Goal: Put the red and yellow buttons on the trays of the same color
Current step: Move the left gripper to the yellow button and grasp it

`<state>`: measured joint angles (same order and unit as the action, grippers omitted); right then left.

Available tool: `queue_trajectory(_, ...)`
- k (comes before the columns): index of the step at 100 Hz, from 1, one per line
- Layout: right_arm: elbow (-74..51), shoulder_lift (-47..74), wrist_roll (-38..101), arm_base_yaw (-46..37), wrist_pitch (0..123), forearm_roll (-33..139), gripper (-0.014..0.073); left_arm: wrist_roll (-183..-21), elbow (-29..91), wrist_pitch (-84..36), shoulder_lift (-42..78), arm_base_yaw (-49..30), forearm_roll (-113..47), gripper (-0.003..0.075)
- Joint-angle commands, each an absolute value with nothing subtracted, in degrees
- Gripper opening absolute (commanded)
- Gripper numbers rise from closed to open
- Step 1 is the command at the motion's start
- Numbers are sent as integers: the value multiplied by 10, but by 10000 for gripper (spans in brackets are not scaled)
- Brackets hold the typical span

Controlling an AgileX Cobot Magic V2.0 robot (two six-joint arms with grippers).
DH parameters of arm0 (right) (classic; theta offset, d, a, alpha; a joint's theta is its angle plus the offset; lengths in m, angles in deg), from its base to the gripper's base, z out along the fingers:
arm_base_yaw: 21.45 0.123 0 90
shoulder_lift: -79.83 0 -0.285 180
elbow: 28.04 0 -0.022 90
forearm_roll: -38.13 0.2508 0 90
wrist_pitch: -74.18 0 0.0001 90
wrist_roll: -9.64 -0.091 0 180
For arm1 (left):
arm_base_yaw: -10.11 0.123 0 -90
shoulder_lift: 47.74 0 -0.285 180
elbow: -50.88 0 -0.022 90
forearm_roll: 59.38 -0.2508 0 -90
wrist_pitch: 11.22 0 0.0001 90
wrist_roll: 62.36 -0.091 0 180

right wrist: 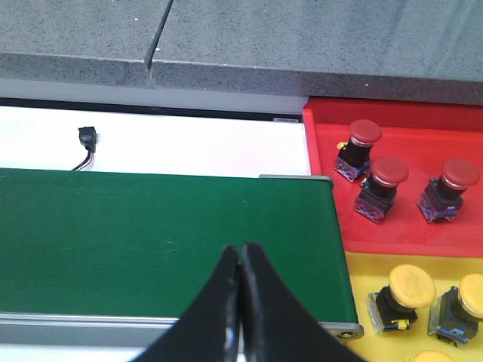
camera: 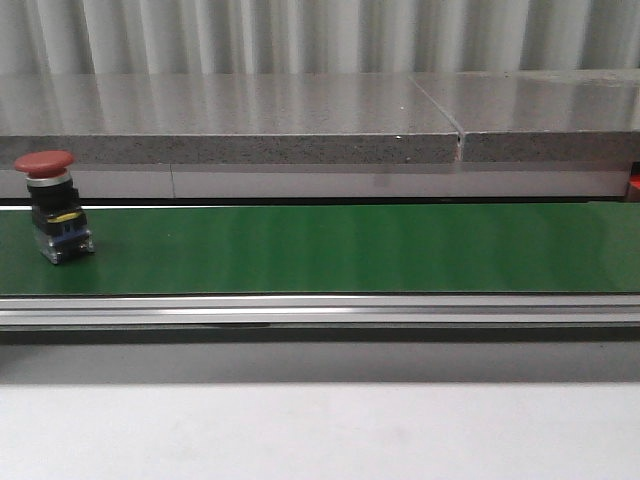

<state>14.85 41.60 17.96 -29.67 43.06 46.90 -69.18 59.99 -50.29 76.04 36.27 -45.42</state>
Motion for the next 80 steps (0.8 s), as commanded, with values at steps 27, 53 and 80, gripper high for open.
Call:
queue_trajectory(27, 133, 416, 186, -295, 476, 471, -68, -687, 625, -475, 752, 360, -444, 465)
queue_trajectory(53, 133, 416, 186, -295, 476, 471, -68, -688, 626, -491, 750, 360, -435, 48)
queue_trajectory(80, 133, 416, 186, -295, 476, 471, -68, -688, 626, -510, 704, 359, -431, -20)
